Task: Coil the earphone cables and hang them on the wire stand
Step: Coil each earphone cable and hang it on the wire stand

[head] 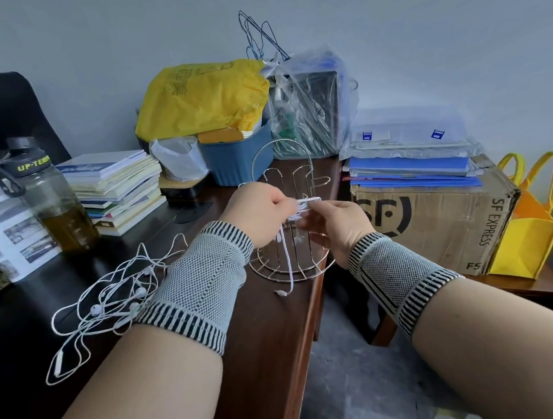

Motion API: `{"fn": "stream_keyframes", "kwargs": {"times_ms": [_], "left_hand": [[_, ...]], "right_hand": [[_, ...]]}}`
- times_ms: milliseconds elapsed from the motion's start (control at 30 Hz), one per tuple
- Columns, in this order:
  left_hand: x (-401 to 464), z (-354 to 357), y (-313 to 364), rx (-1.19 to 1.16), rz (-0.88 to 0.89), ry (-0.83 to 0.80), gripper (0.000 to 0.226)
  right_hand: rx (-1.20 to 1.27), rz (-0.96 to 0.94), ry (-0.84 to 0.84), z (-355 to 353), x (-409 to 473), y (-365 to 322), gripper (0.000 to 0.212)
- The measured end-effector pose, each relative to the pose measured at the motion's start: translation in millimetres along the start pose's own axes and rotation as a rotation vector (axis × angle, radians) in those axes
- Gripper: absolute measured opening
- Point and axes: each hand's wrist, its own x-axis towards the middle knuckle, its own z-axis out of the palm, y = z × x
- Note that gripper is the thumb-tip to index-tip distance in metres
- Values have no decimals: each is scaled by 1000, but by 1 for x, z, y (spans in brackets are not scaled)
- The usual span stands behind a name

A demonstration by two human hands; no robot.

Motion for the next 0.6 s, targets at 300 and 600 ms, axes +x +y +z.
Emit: {"fn": "stream_keyframes", "kwargs": {"times_ms": [300, 600], "left_hand": [[13, 22, 1, -37, -244, 301, 49], [6, 36, -12, 238, -209, 244, 46]], "right_hand": [[-181, -5, 27, 0, 8, 1, 29], [-148, 33, 66, 1, 13, 1, 30]]}}
